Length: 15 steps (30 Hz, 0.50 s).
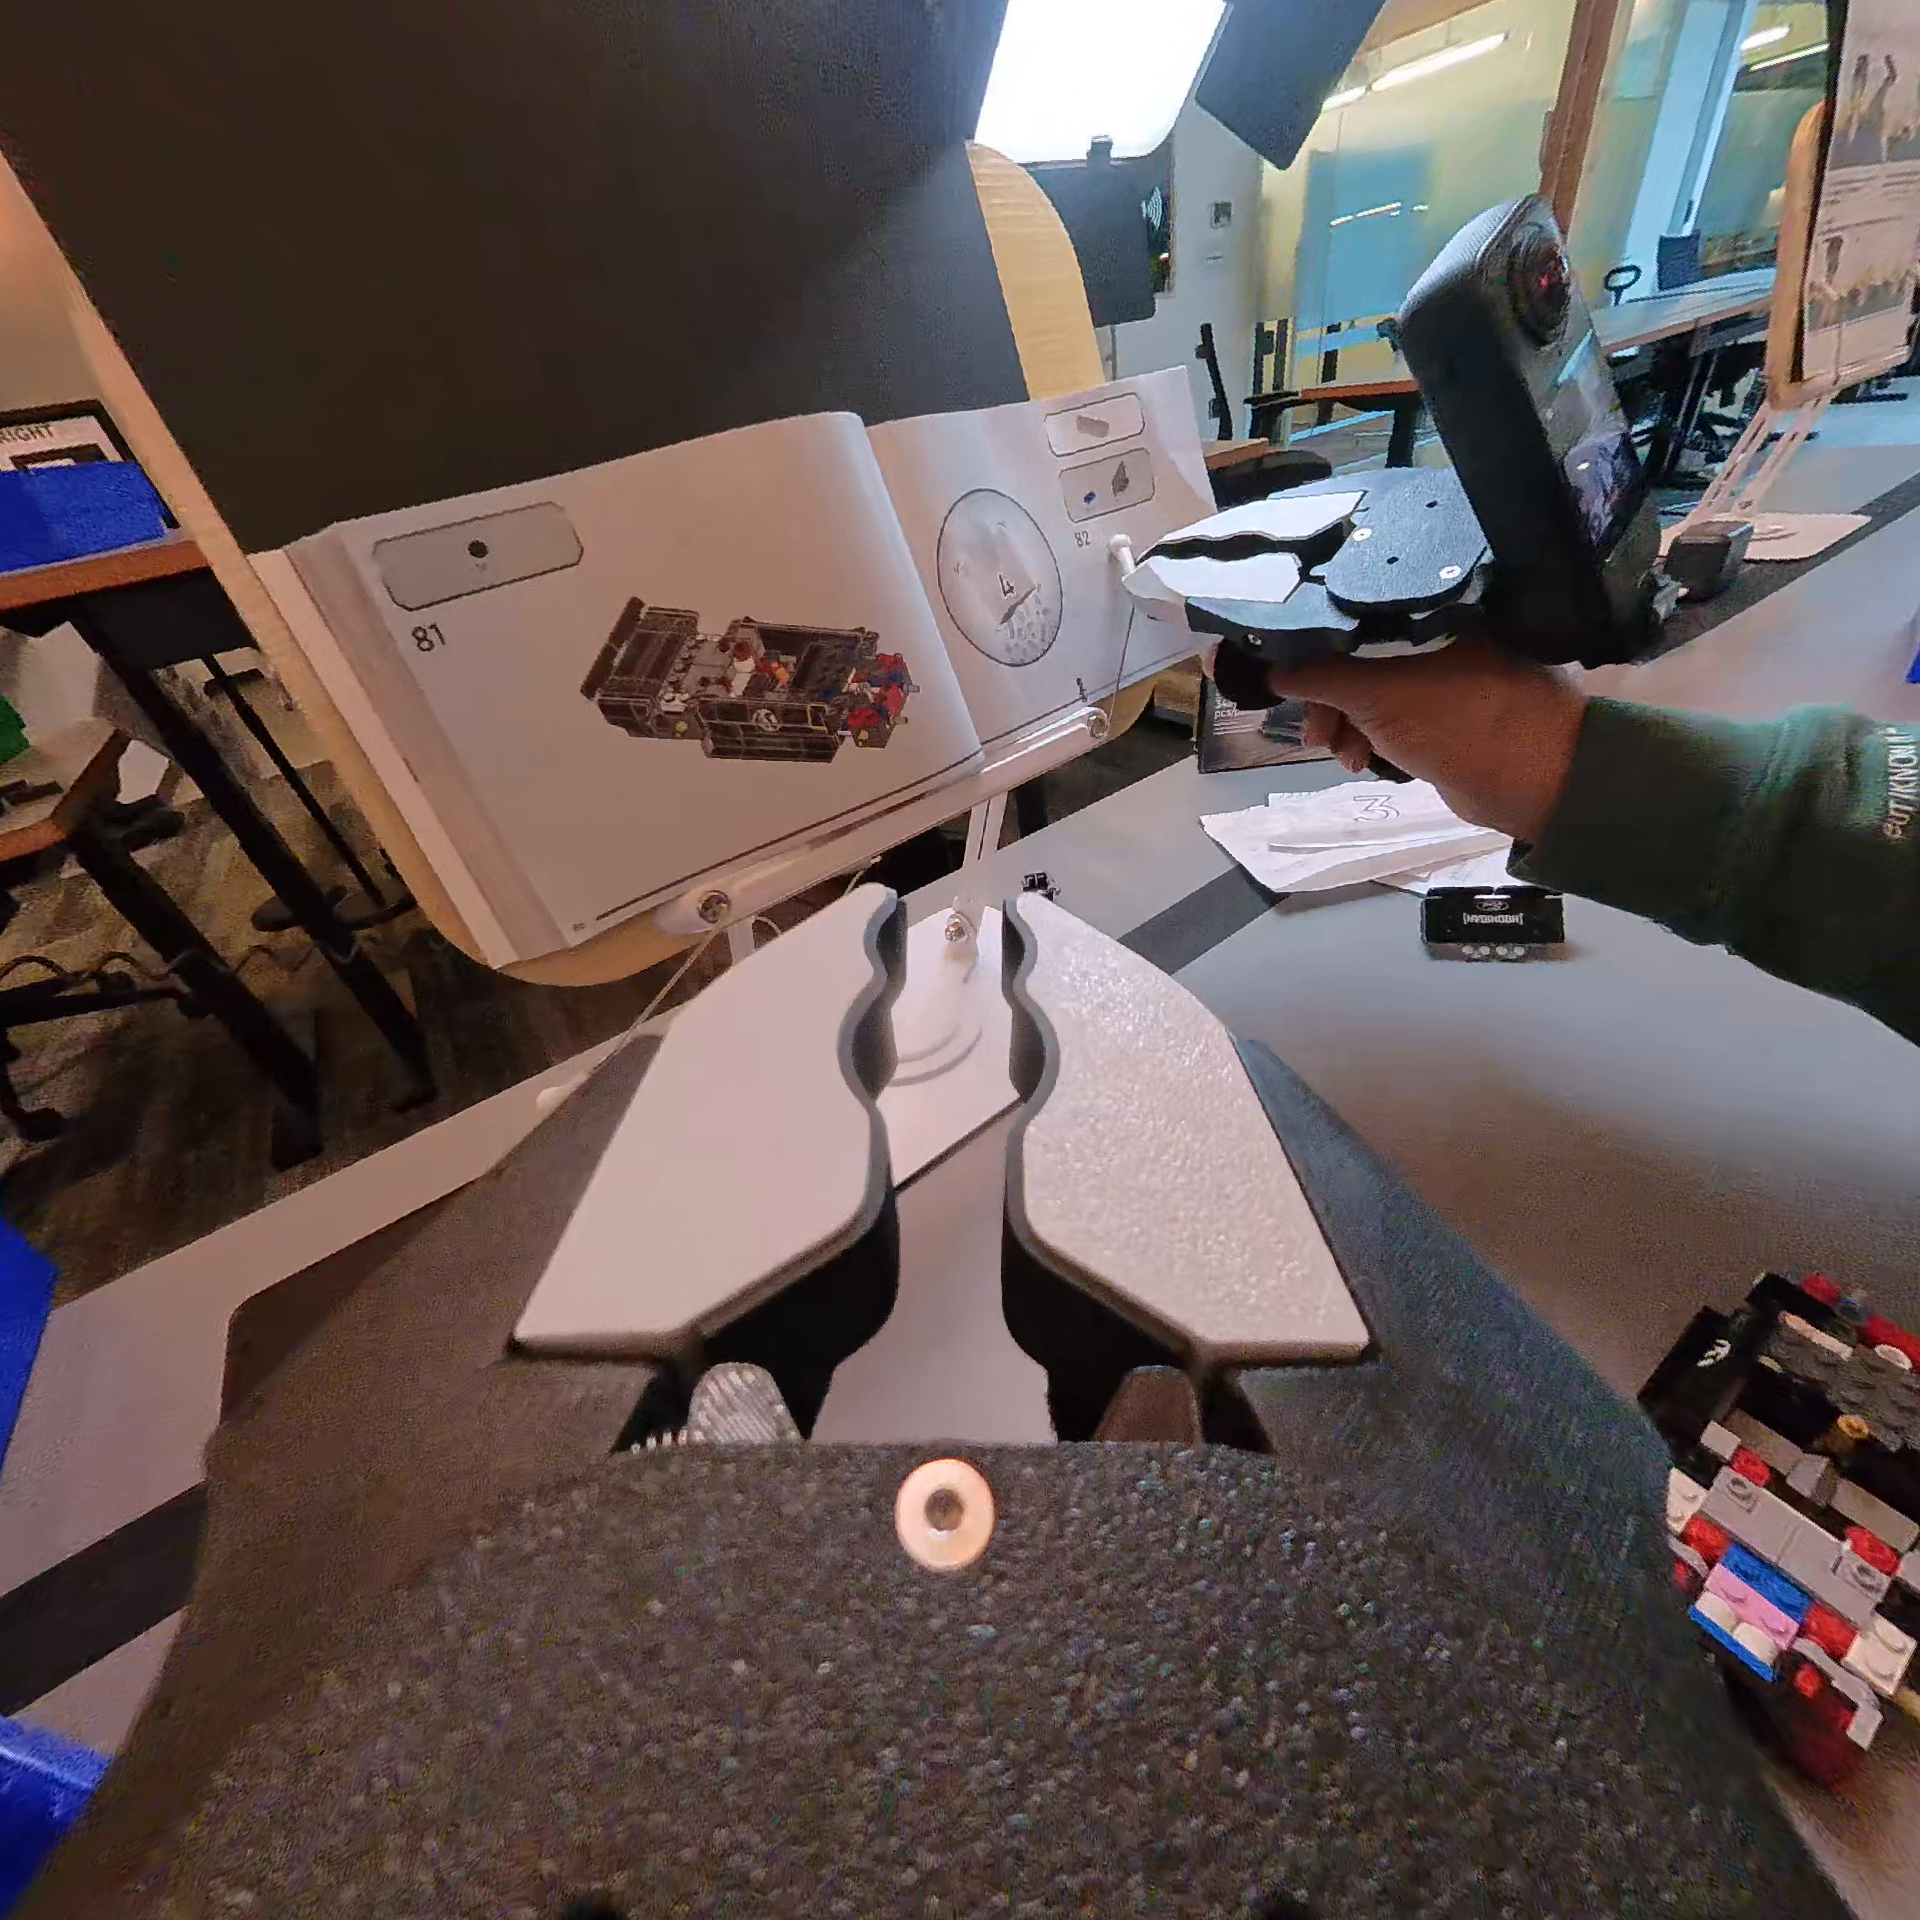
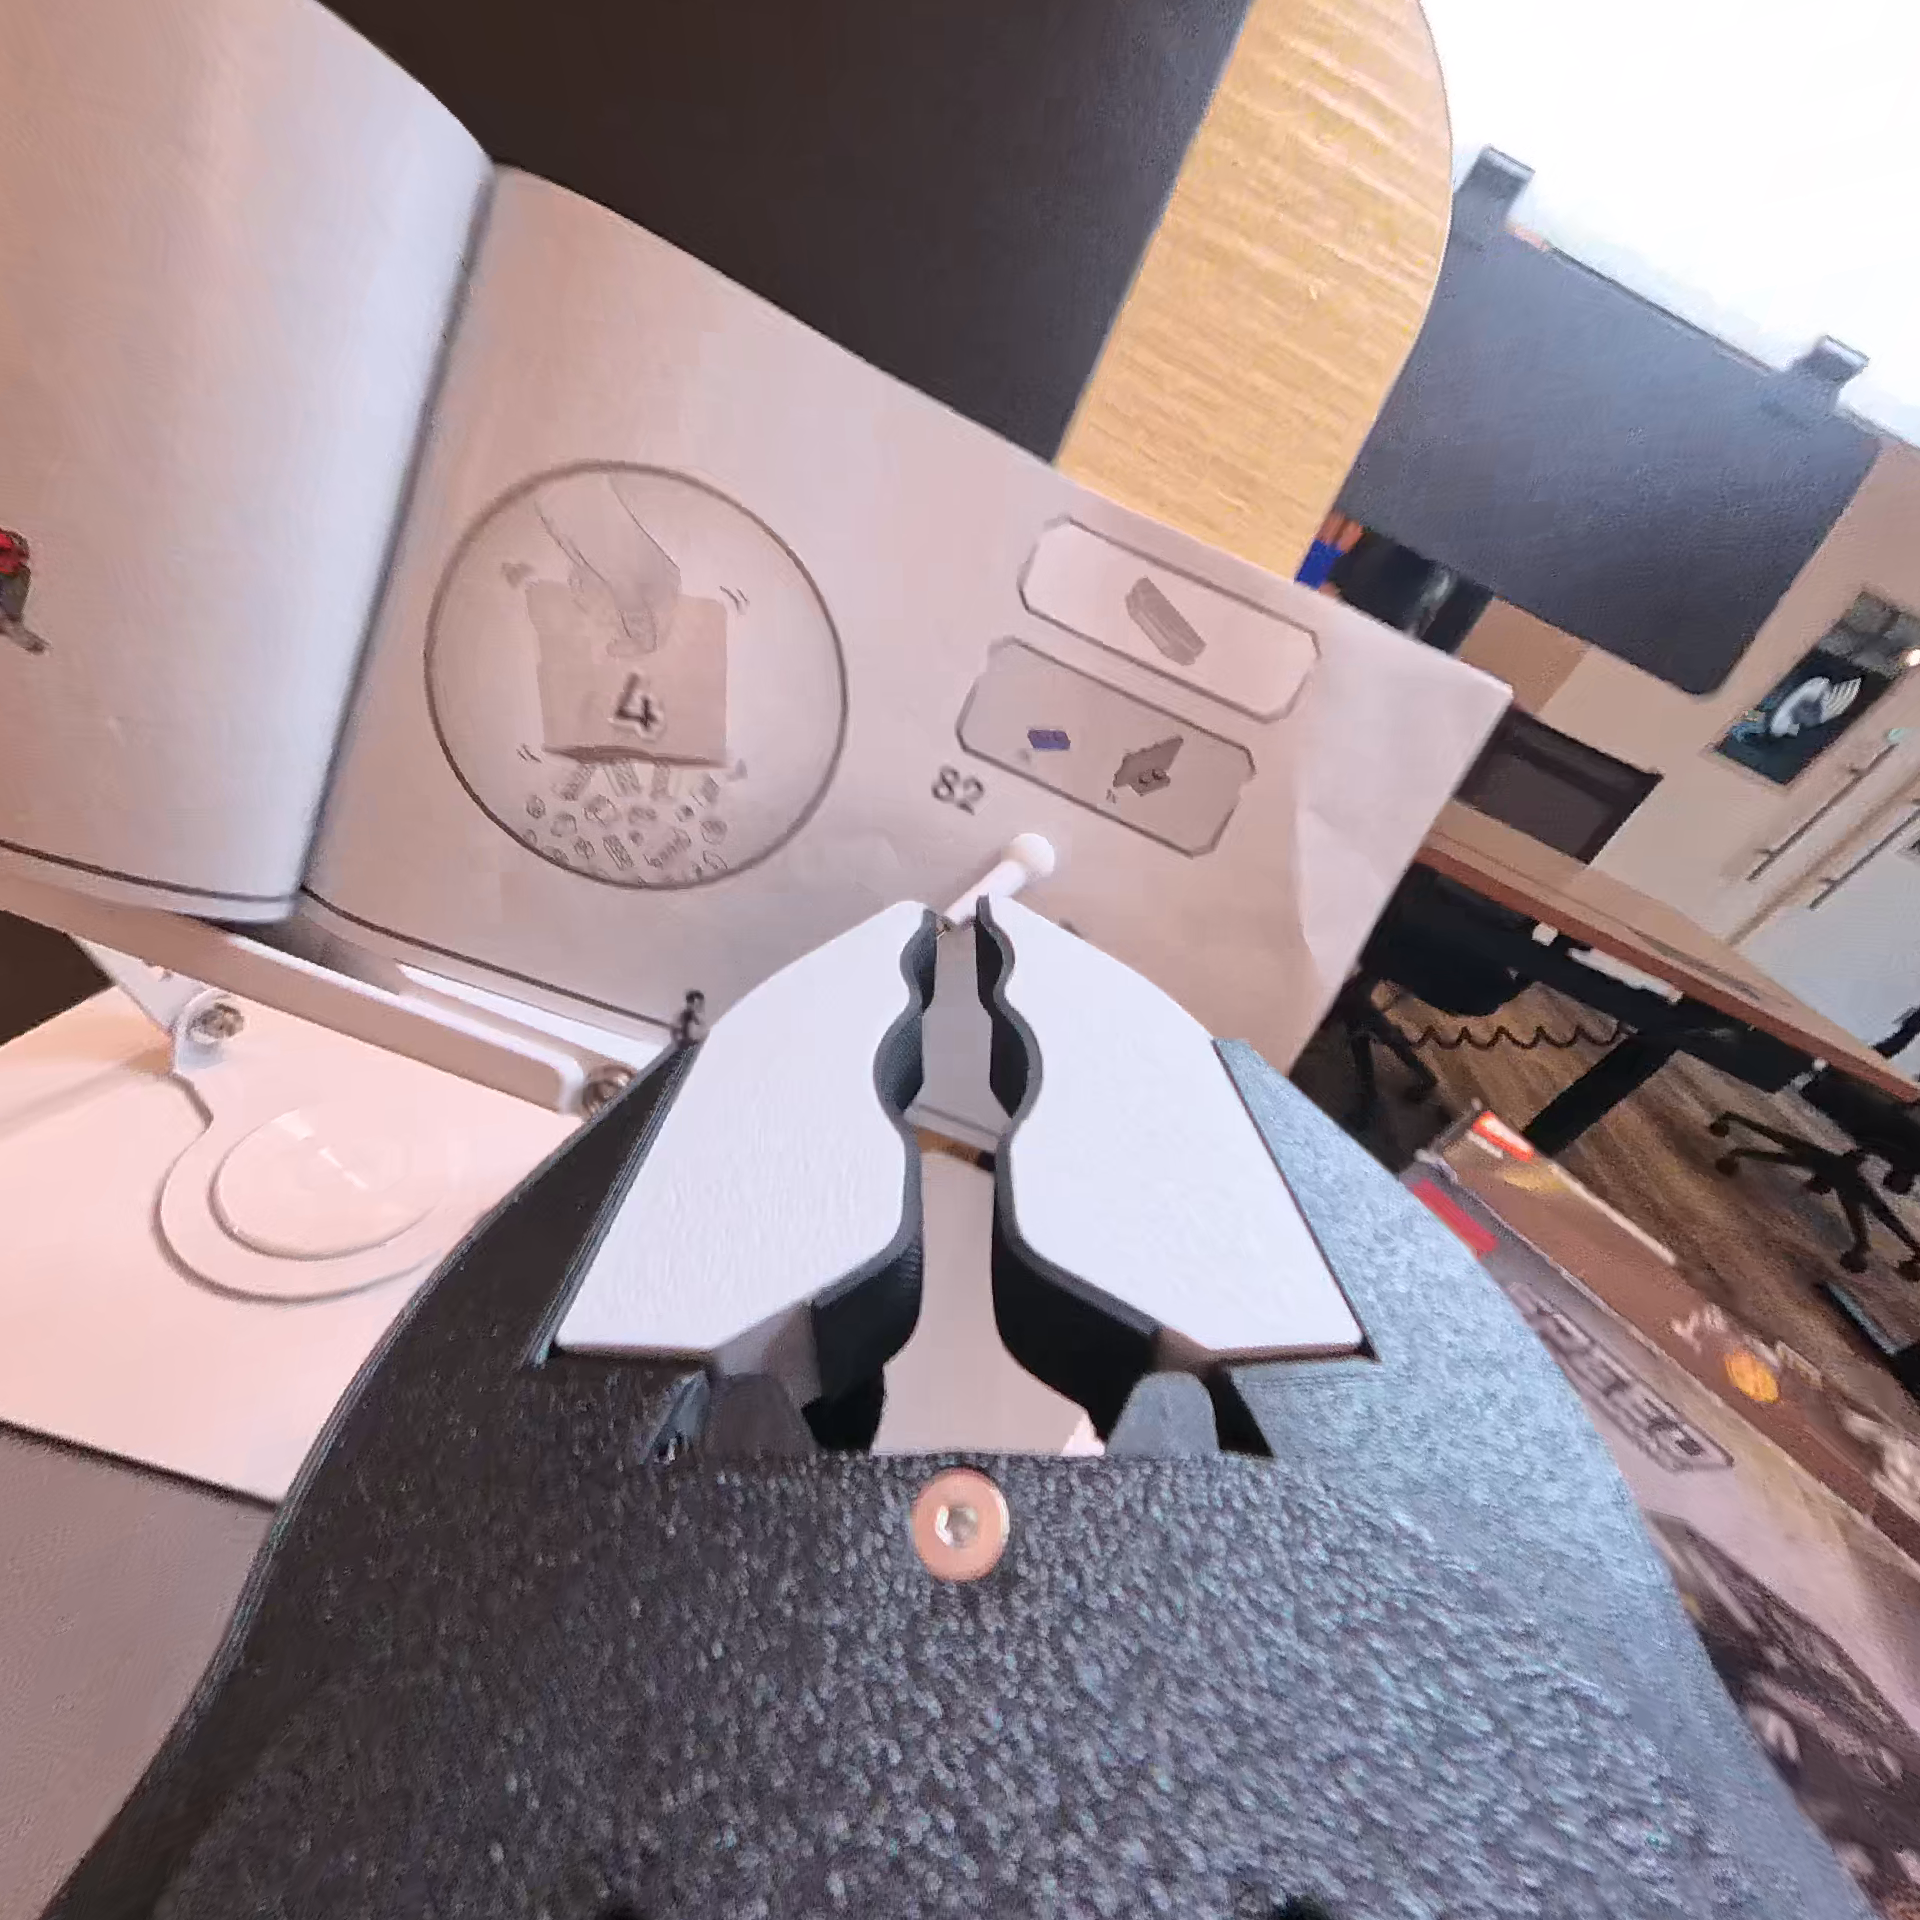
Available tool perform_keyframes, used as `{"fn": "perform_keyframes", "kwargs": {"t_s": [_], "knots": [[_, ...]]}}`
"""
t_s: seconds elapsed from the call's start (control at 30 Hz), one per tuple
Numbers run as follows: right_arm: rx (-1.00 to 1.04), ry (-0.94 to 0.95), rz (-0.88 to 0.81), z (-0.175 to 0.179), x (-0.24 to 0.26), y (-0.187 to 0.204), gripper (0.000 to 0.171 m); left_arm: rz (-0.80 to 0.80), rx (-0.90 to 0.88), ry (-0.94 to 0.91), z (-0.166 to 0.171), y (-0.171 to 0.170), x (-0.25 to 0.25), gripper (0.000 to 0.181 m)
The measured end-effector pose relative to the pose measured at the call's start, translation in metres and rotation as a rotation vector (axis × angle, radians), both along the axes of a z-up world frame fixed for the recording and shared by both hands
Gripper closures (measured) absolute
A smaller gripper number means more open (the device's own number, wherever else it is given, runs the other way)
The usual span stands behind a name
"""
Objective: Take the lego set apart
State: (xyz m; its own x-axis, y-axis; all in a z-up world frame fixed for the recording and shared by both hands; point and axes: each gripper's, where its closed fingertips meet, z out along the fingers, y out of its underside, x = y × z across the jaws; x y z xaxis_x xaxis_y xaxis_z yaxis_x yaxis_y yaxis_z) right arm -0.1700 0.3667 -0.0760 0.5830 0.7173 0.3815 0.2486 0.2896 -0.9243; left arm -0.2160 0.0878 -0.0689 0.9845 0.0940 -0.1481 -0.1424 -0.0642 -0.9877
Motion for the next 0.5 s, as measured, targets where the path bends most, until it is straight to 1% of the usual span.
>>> {"fn": "perform_keyframes", "kwargs": {"t_s": [0.17, 0.2, 0.27, 0.3, 0.37, 0.4, 0.43, 0.47, 0.5], "knots": [[-0.14, -0.016, -0.05, -0.028, 0.022, 0.011, 0.163, -0.008, -0.011, 0.008, -0.001, 0.001, 0.005, 0.164], [-0.168, -0.018, -0.069, -0.034, 0.028, 0.012, 0.157, -0.009, -0.012, 0.009, 0.0, 0.0, 0.005, 0.164], [-0.217, 0.025, -0.086, -0.035, 0.043, 0.011, 0.139, -0.006, -0.016, 0.006, 0.0, 0.0, 0.004, 0.164], [-0.213, 0.061, -0.088, -0.029, 0.049, 0.008, 0.131, -0.007, -0.016, 0.002, 0.001, 0.0, 0.003, 0.164], [-0.107, 0.13, -0.025, -0.001, 0.051, -0.013, 0.131, -0.009, -0.014, -0.012, 0.001, 0.001, 0.002, 0.164], [-0.036, 0.139, 0.047, 0.015, 0.042, -0.031, 0.135, -0.012, -0.015, -0.02, 0.002, 0.002, 0.001, 0.164], [0.024, 0.126, 0.123, 0.027, 0.029, -0.052, 0.136, -0.012, -0.018, -0.028, 0.002, 0.004, 0.0, 0.164], [0.06, 0.093, 0.185, 0.035, 0.013, -0.072, 0.134, -0.013, -0.02, -0.035, 0.002, 0.006, -0.001, 0.163], [0.073, 0.055, 0.239, 0.039, -0.006, -0.09, 0.128, -0.012, -0.018, -0.041, 0.003, 0.009, -0.002, 0.163]]}}
